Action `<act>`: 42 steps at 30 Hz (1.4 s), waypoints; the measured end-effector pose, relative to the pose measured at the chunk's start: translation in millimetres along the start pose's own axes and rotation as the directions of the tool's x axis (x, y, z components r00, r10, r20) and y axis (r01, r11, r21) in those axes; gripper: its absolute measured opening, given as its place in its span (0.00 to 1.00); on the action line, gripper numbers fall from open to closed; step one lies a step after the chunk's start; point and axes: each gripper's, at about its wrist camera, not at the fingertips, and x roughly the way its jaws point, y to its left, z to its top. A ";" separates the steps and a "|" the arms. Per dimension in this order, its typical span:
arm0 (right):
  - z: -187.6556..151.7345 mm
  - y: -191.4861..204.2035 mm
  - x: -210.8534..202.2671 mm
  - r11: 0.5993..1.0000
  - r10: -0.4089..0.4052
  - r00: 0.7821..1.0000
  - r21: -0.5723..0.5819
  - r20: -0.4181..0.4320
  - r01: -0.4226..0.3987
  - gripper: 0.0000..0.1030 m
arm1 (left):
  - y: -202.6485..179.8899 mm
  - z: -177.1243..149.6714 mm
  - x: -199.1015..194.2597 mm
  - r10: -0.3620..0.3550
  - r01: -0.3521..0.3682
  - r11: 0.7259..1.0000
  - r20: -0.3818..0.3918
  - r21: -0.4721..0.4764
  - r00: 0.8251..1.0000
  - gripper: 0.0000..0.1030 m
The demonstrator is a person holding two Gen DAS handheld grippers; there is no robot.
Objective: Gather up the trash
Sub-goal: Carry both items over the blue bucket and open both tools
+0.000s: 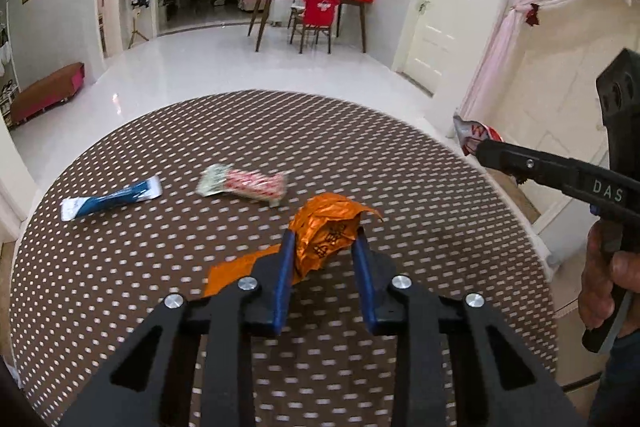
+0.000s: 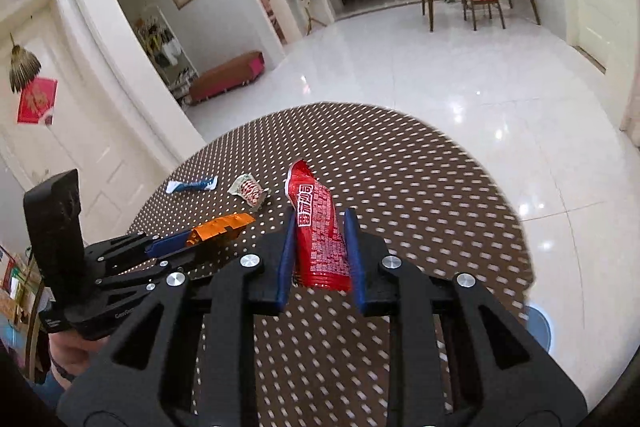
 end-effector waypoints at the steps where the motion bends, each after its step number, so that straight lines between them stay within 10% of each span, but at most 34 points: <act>1: -0.6 -3.9 -8.4 1.000 -0.002 1.000 0.005 0.012 0.002 0.23 | -6.0 1.0 -0.6 -0.011 0.011 1.000 0.005 0.001 1.000 0.26; 22: -54.6 -184.9 -189.6 0.931 -0.257 0.953 0.306 0.161 0.199 0.23 | -254.5 30.5 37.2 -0.393 0.393 0.913 -0.022 0.107 0.919 0.26; 39: -130.7 -291.4 -124.2 0.807 -0.211 0.975 0.551 -0.067 0.213 0.31 | -298.7 8.6 174.6 -0.275 0.334 0.937 -0.373 0.104 0.886 0.28; 40: -132.8 -293.9 -121.8 0.801 -0.203 0.976 0.560 -0.077 0.211 0.39 | -298.5 9.4 180.4 -0.259 0.325 0.939 -0.391 0.113 0.883 0.31; 42: -135.4 -301.4 -120.7 0.784 -0.200 0.976 0.584 -0.082 0.210 0.62 | -300.4 8.8 183.4 -0.236 0.306 0.945 -0.403 0.118 0.884 0.70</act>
